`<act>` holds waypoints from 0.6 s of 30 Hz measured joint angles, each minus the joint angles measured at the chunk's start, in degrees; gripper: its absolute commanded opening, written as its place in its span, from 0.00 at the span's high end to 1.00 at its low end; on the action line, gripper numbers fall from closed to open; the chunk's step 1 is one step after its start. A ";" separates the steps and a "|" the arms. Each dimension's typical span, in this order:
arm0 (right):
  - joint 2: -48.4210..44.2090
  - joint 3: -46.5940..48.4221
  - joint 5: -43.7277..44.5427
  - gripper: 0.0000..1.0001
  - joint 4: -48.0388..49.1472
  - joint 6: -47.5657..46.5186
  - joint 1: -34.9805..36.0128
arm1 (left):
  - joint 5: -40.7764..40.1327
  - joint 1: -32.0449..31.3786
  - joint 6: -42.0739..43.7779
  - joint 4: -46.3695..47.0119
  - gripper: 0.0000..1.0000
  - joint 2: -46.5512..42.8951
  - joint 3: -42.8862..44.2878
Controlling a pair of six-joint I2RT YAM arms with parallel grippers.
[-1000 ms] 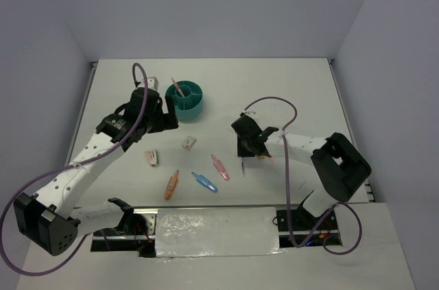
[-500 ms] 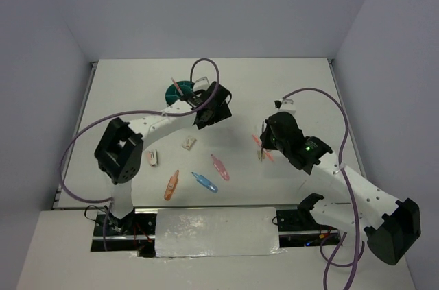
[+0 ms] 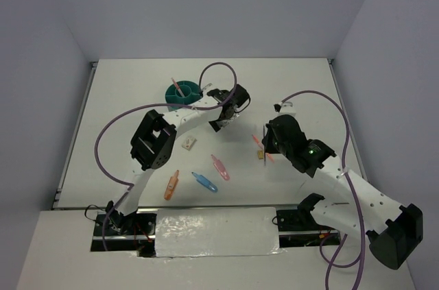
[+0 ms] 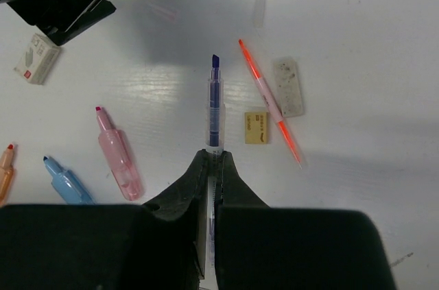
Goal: Sort the stationery into containers
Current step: Close the pen cap on the pen.
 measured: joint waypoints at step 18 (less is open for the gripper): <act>-4.81 -3.37 -3.39 1.00 0.96 -2.45 -0.11 | -0.59 -1.40 -4.26 -6.54 0.56 8.63 9.29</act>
